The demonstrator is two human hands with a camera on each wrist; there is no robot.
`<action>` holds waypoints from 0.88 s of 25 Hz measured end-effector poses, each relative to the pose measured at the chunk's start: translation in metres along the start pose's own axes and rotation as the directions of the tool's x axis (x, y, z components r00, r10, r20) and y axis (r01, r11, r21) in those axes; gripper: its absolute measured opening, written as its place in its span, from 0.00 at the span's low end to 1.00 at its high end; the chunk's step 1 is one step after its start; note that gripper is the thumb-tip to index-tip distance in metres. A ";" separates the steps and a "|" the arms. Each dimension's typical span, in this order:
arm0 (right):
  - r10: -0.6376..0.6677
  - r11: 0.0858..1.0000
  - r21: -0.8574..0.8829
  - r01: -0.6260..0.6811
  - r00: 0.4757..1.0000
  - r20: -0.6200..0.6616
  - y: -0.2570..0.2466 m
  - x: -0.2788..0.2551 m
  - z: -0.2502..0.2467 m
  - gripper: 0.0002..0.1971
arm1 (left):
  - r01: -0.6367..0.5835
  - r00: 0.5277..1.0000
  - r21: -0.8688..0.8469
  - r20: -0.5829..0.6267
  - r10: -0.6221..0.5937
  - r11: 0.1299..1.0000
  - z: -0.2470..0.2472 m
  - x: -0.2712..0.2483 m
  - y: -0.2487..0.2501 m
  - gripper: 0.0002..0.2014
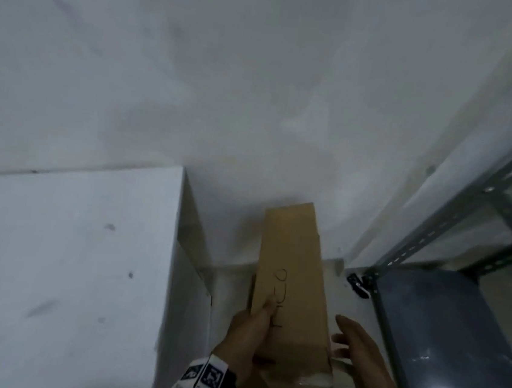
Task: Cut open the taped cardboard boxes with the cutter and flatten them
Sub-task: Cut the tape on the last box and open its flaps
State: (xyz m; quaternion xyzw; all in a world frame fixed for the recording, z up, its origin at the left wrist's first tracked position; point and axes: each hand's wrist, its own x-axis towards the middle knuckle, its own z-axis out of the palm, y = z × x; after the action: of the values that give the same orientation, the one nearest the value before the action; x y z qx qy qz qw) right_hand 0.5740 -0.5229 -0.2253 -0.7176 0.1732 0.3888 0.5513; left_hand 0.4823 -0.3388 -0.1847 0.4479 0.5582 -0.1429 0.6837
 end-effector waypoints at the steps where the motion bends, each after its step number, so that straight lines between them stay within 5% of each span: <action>1: -0.030 0.999 -0.024 0.029 0.999 -0.031 -0.016 -0.023 -0.007 0.16 | -0.016 0.999 0.002 0.050 0.016 1.000 -0.008 -0.029 0.011 0.27; 4: -0.112 0.993 -0.024 0.112 0.994 0.018 -0.053 -0.094 -0.006 0.28 | -0.043 0.974 -0.080 0.219 0.060 0.996 -0.050 -0.105 0.040 0.28; 8: -0.120 0.973 0.220 0.072 0.970 0.213 -0.098 -0.183 0.031 0.18 | -0.117 0.920 -0.149 0.356 0.164 0.982 -0.137 -0.176 0.074 0.27; 11: -0.228 0.923 0.365 0.117 0.933 0.278 -0.107 -0.229 0.086 0.31 | -0.186 0.875 -0.211 0.409 0.260 0.960 -0.223 -0.210 0.093 0.26; 16: -0.414 0.864 0.427 0.268 0.860 0.298 -0.121 -0.292 0.188 0.32 | -0.257 0.833 -0.288 0.417 0.362 0.922 -0.348 -0.231 0.106 0.31; 22: -0.451 0.798 0.574 0.186 0.816 0.362 -0.114 -0.350 0.300 0.26 | -0.232 0.829 -0.423 0.385 0.405 0.876 -0.466 -0.229 0.076 0.31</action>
State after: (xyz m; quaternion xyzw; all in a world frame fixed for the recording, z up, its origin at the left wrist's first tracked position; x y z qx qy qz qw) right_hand 0.3178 -0.2704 0.0849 -0.4433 0.0000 0.3919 0.8062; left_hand 0.1621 -0.0067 0.0651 0.3565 0.3112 -0.0231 0.8807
